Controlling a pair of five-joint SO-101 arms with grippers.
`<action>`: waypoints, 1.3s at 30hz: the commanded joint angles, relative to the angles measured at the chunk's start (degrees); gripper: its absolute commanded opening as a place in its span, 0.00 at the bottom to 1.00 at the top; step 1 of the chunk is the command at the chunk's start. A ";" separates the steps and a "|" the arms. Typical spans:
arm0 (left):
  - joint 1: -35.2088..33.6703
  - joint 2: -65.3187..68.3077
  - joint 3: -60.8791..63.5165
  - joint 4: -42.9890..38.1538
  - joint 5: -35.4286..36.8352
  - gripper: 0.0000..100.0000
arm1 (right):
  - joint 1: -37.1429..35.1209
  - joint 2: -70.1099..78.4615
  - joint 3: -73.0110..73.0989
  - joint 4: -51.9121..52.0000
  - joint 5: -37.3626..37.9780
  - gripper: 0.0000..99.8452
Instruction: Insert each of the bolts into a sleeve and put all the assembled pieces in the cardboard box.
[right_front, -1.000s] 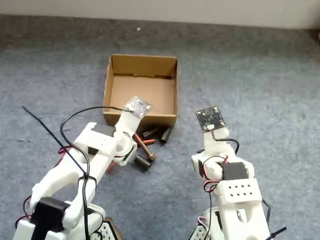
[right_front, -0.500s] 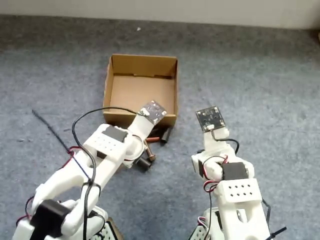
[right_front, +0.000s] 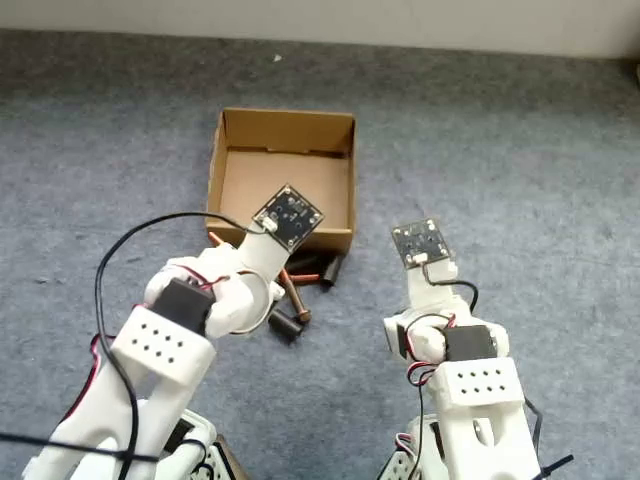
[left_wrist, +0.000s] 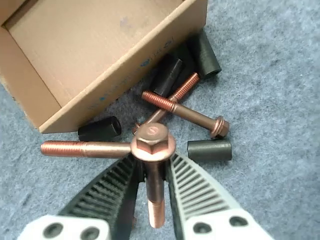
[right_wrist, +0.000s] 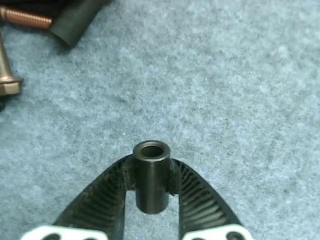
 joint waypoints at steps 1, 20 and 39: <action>0.22 -4.00 -1.01 0.18 0.26 0.00 | -1.45 -1.36 -4.26 0.75 -0.53 0.00; 0.22 -4.35 -1.36 -0.18 4.31 0.04 | -7.78 -1.45 -10.51 0.48 -13.71 0.00; 0.48 -3.91 -0.66 -1.93 7.30 0.01 | -7.78 -1.45 -10.15 0.66 -13.71 0.00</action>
